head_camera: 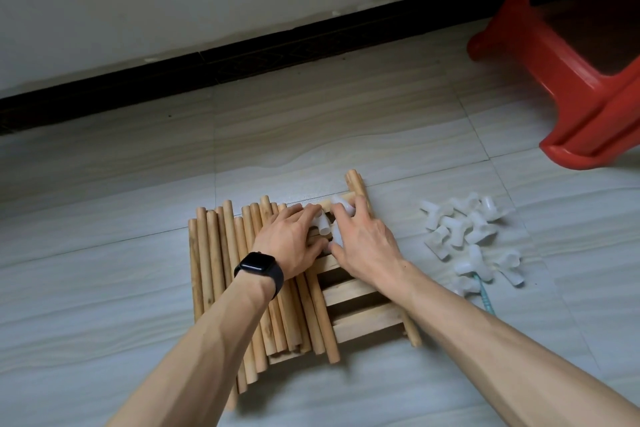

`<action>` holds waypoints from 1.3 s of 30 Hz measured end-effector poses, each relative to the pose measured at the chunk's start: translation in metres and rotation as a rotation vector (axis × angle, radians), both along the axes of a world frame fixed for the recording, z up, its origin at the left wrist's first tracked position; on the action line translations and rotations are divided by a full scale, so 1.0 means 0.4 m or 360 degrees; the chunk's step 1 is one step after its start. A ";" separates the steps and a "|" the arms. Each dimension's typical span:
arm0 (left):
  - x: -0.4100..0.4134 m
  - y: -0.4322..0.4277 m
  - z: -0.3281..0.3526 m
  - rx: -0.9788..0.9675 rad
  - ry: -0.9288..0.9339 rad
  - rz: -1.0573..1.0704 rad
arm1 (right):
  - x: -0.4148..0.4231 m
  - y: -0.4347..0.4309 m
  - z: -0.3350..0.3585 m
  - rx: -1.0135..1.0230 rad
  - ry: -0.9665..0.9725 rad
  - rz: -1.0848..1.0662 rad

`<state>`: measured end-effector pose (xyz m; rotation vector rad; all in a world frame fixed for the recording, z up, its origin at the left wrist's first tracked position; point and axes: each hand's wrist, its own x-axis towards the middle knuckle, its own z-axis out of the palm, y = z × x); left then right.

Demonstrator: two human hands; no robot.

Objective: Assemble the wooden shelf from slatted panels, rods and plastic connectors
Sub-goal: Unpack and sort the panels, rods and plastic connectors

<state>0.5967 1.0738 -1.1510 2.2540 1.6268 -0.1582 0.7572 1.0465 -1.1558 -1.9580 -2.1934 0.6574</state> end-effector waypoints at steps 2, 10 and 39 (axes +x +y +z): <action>0.001 0.005 0.002 -0.0013 -0.0046 0.0056 | 0.007 0.003 -0.006 -0.0028 0.0156 -0.0095; 0.007 0.036 0.020 -0.0140 -0.0057 0.0098 | 0.007 0.007 -0.003 -0.0033 0.0253 -0.0101; 0.347 0.152 0.053 -0.0214 -0.0395 0.0086 | 0.454 0.080 -0.019 0.0153 0.1287 -0.1693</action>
